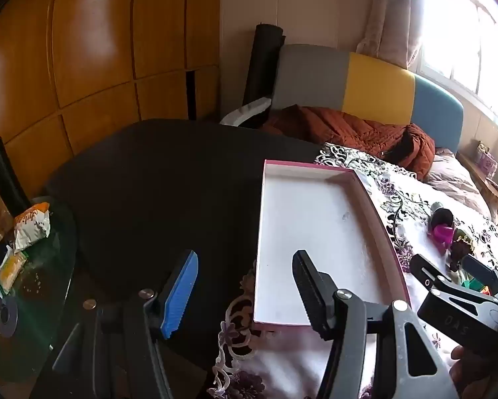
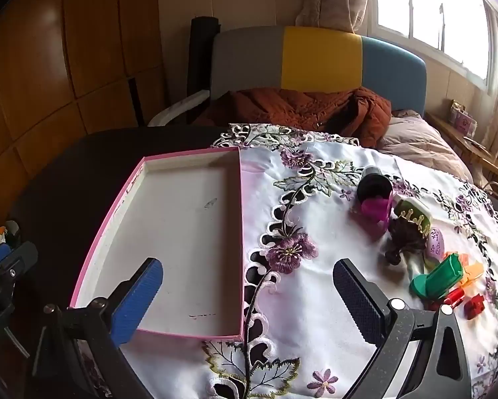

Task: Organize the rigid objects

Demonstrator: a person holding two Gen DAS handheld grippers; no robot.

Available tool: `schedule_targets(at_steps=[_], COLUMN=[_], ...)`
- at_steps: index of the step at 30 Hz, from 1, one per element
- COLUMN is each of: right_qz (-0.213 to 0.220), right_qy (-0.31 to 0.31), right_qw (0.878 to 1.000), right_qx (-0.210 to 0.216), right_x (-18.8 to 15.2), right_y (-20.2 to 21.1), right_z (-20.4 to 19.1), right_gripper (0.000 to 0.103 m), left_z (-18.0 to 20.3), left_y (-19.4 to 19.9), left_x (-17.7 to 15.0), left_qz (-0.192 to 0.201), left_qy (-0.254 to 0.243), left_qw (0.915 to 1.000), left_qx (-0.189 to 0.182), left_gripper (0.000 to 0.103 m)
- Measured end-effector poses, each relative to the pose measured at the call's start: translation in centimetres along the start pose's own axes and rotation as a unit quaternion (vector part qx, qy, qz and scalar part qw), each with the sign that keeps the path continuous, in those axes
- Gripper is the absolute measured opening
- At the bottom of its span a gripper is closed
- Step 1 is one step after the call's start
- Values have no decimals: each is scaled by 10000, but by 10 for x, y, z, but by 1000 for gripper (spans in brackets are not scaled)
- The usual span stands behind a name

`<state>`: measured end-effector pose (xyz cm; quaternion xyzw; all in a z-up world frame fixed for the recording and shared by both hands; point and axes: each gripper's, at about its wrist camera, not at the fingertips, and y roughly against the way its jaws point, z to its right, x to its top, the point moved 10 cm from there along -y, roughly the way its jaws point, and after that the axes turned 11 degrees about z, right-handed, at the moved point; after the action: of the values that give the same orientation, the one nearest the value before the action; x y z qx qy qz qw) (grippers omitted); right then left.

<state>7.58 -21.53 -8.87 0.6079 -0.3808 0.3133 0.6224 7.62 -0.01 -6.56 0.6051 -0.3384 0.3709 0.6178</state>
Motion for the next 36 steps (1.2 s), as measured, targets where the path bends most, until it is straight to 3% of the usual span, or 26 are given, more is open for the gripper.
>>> schedule_targets(at_steps=[36], right_qz=[201], right_qy=[303], right_qw=[9993], right_qx=[43], right_x=[6], right_y=[7], right_z=[-1], right_gripper=[103], left_z=[8], left_y=[-3], left_x=[-7], left_qz=[-136], left_qy=[-154], left_qw=[9998], left_qx=[-74], left_gripper=[60])
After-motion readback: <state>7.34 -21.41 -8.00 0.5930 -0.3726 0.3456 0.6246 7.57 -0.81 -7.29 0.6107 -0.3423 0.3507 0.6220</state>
